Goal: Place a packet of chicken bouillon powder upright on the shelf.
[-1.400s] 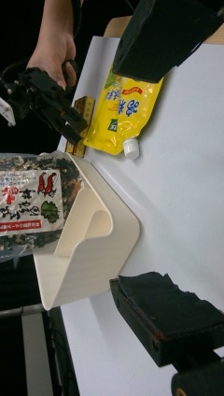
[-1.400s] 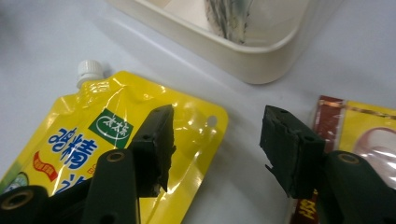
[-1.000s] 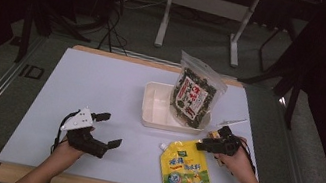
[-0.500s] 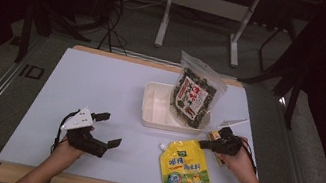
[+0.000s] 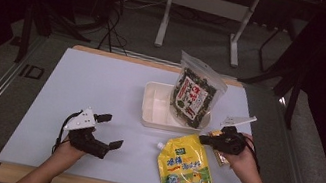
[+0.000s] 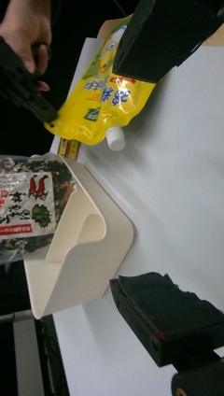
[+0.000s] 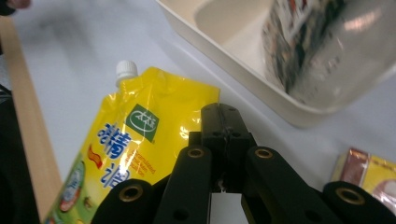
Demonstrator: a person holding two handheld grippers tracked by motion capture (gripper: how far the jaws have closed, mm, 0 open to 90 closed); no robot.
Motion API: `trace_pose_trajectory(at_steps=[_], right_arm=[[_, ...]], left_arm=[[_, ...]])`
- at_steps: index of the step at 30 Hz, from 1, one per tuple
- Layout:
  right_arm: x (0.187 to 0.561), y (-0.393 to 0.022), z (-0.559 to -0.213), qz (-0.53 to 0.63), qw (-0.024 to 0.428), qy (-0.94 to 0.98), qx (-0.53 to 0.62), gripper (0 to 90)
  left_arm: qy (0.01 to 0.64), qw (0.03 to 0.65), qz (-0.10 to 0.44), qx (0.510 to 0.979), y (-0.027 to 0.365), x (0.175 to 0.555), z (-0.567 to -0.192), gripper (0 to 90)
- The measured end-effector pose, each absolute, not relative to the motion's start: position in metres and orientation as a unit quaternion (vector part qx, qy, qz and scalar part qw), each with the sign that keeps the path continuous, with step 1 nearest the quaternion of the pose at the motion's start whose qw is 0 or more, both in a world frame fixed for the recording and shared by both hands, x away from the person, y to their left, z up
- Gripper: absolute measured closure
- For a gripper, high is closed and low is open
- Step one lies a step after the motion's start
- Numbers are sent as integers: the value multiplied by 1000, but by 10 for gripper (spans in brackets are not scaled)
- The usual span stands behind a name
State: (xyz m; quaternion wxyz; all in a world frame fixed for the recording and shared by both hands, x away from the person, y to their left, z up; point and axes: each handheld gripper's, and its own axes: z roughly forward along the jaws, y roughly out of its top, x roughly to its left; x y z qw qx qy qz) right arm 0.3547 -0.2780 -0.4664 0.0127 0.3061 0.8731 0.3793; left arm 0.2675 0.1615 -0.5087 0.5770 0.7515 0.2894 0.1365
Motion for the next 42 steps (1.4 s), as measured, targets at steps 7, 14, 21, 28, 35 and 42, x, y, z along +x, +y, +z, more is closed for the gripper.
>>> trace_pose_trajectory(at_steps=[7,14,21,28,35,42], right_arm=[[342,-271,-439,415,31,864,282,900],[330,-265,-414,456,38,851,257,900],[318,-250,-401,480,46,847,225,900],[315,-248,-398,484,47,846,219,900],[314,-249,-397,486,47,845,217,900],[312,-248,-396,484,48,847,213,900]], left_arm=[[284,570,122,762,156,267,-508,13],[272,572,111,766,150,266,-509,12],[266,566,66,777,134,266,-509,13],[248,585,-32,772,106,265,-510,195],[267,557,-95,780,69,269,-533,337],[259,587,-107,759,54,271,-534,513]])
